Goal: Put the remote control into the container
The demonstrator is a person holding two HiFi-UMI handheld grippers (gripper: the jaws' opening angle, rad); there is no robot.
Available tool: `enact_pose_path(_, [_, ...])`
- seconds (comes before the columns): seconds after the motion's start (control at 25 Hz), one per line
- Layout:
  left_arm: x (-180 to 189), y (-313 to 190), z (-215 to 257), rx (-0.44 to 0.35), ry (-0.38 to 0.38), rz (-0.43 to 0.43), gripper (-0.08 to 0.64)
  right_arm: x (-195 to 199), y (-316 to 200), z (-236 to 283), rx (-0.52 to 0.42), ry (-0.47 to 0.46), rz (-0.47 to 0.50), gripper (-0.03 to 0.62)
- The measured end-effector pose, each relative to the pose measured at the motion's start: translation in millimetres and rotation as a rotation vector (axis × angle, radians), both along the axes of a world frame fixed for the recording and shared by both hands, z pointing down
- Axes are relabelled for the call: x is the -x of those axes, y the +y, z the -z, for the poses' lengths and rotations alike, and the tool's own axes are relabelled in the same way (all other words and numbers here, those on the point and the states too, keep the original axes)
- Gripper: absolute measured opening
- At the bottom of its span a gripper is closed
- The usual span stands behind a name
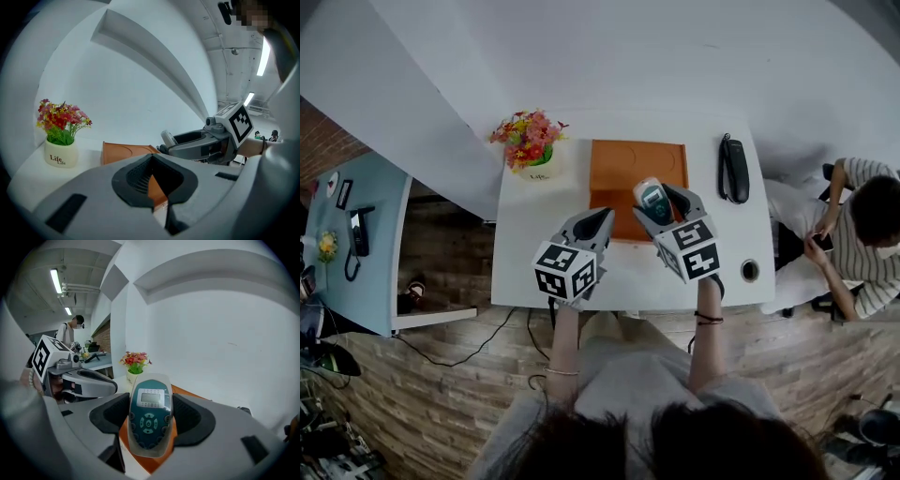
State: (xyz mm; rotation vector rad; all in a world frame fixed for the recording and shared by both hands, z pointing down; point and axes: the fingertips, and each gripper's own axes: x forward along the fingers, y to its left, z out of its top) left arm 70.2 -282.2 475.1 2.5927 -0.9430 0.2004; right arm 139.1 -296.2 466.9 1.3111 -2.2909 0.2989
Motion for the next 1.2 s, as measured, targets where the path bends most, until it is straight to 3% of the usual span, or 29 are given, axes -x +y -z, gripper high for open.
enact_pose_path(0.36, [7, -1, -18, 0.048, -0.014, 0.033, 0.003, 12, -5, -29, 0.065, 0.04, 0.073, 0.285])
enact_pose_path(0.84, [2, -1, -40, 0.135, -0.024, -0.005, 0.003, 16, -5, -63, 0.164, 0.087, 0.074, 0.285])
enact_pose_path(1.2, [2, -4, -52, 0.18, -0.023, -0.011, 0.003, 25, -9, -97, 0.258, 0.158, 0.144, 0.285])
